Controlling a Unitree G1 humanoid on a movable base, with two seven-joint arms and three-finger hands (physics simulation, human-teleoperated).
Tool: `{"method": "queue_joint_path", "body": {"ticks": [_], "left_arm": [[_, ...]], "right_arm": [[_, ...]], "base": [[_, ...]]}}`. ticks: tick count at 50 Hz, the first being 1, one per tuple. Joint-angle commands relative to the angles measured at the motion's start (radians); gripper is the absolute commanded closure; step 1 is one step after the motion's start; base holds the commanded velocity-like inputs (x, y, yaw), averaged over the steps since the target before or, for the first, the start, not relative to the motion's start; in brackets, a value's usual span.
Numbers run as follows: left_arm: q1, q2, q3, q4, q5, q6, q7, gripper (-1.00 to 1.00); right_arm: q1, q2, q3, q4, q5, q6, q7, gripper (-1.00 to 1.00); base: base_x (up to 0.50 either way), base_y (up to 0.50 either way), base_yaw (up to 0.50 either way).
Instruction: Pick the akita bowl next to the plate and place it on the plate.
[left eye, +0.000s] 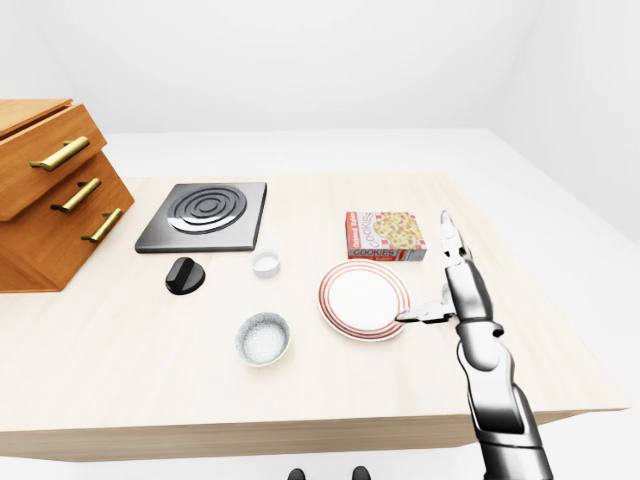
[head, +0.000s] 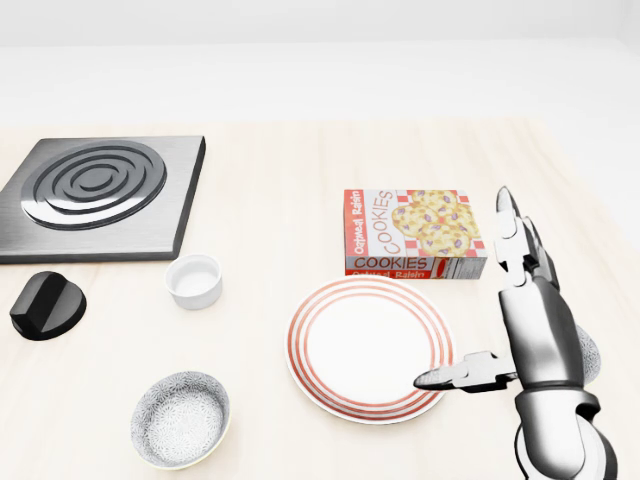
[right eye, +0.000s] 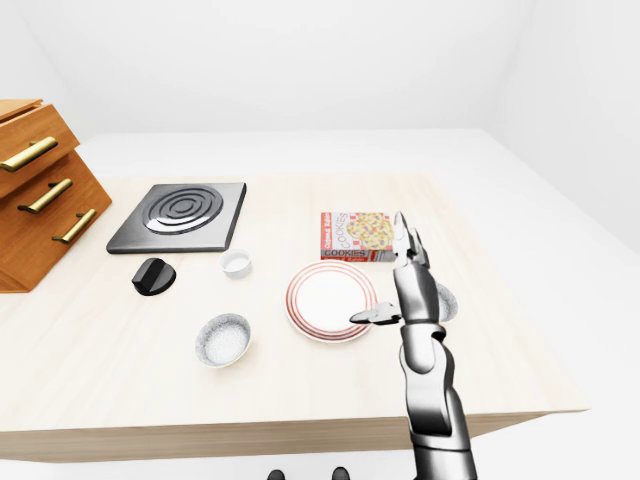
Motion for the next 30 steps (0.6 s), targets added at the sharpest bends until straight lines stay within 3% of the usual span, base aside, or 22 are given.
{"method": "queue_joint_path", "body": {"ticks": [1, 6, 9, 15, 20, 23, 26, 30], "left_arm": [[0.0, 0.002, -0.001, 0.007, -0.001, 0.0, 0.002, -1.0], [-0.001, 0.003, 0.0, 0.009, 0.0, 0.0, 0.004, -1.0], [0.001, 0.003, 0.002, 0.005, -0.001, 0.0, 0.005, -1.0], [0.001, 0.005, 0.0, 0.02, -0.004, -0.002, 0.001, -1.0], [0.002, 0.006, 0.002, 0.017, -0.007, 0.0, 0.002, -1.0], [0.004, 0.008, 0.005, 0.014, -0.009, 0.0, 0.002, -1.0], [0.004, 0.007, 0.004, 0.021, -0.008, 0.0, -0.001, -1.0], [0.005, 0.006, 0.007, 0.008, -0.008, 0.0, 0.003, -1.0]], "right_arm": [[0.017, -0.012, -0.012, -0.037, -0.106, 0.005, 0.014, -1.0], [0.034, -0.014, -0.018, -0.055, -0.146, 0.011, 0.027, -1.0], [0.06, -0.027, -0.021, -0.054, -0.208, -0.032, 0.002, -1.0], [0.098, -0.024, -0.056, -0.13, -0.281, -0.027, 0.025, -1.0], [0.127, -0.013, -0.079, -0.191, -0.355, -0.005, 0.042, -1.0], [0.153, -0.009, -0.088, -0.216, -0.425, -0.009, 0.017, -1.0], [0.189, -0.013, -0.096, -0.234, -0.518, -0.034, -0.019, -1.0], [0.218, 0.007, -0.131, -0.235, -0.542, -0.015, -0.014, -1.0]], "base": [[0.0, 0.0, 0.0], [0.0, 0.0, 0.0], [0.0, 0.0, 0.0], [0.0, 0.0, 0.0], [0.0, 0.0, 0.0], [0.0, 0.0, 0.0], [0.0, 0.0, 0.0], [0.0, 0.0, 0.0]]}}
